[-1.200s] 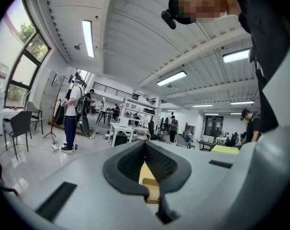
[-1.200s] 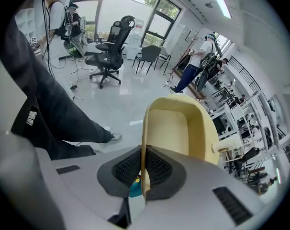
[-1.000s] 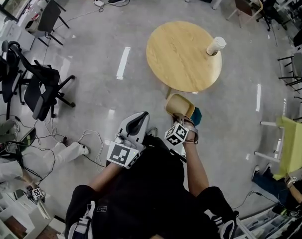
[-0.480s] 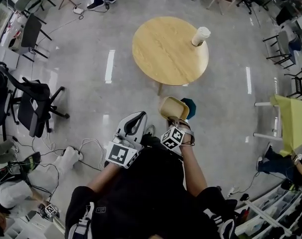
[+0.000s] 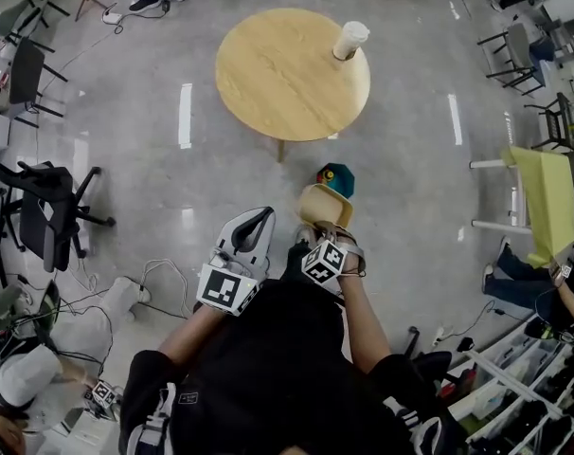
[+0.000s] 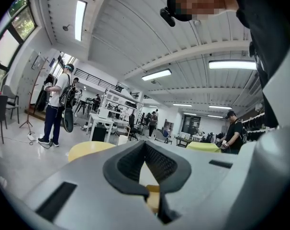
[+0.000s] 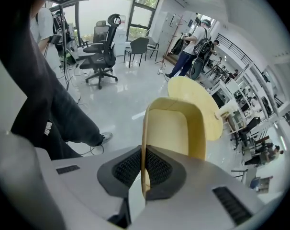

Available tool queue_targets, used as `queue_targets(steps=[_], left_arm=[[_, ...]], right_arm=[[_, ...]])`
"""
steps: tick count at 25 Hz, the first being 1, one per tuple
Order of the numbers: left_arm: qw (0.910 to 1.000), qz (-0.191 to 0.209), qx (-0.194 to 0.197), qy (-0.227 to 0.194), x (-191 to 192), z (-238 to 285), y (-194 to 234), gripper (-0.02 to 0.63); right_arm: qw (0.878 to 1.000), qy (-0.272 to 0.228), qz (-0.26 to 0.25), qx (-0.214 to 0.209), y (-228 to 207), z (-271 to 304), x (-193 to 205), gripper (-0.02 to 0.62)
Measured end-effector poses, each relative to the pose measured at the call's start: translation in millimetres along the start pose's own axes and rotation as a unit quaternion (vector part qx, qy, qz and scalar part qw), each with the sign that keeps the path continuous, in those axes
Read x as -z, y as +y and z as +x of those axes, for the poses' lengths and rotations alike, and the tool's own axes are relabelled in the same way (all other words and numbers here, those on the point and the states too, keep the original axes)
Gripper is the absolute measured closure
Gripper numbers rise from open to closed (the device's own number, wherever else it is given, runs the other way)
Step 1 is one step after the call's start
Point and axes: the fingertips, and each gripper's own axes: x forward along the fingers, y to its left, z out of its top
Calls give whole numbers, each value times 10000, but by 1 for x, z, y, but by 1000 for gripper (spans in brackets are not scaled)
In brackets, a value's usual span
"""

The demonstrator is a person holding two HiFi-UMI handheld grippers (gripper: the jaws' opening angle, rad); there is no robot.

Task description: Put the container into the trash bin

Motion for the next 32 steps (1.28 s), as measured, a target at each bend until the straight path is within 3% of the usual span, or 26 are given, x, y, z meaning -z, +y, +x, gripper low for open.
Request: queue_targets(steps=[11,17,24,28,29,30,32], left_arm=[[9995,-55,-305,33,24,92,-75,597],[9983,-106,-553,117,38,133,-116,597],[9963,-144,-809,260,55,148,-124,597],[9952,-156,-909,335,59,152,-128,597],[9949,-147,-932,357,60,153,-128,597],[9946,-136,-956,379,61,153,-128,597],[9940,-125,-1001,411,65,151,-126,597]], right_arm=[[9969,474,-62,-626,-38,48,147,561],[9935,676,-459,-791,-68,79,212,561],[9899,728,-703,-998,-83,119,228,561],[9904,779,-787,-826,-97,142,237,558],[9913,774,-741,-769,-102,147,238,512],[9922,761,-671,-727,-105,150,238,397],[9940,712,-521,-653,-110,154,236,368]])
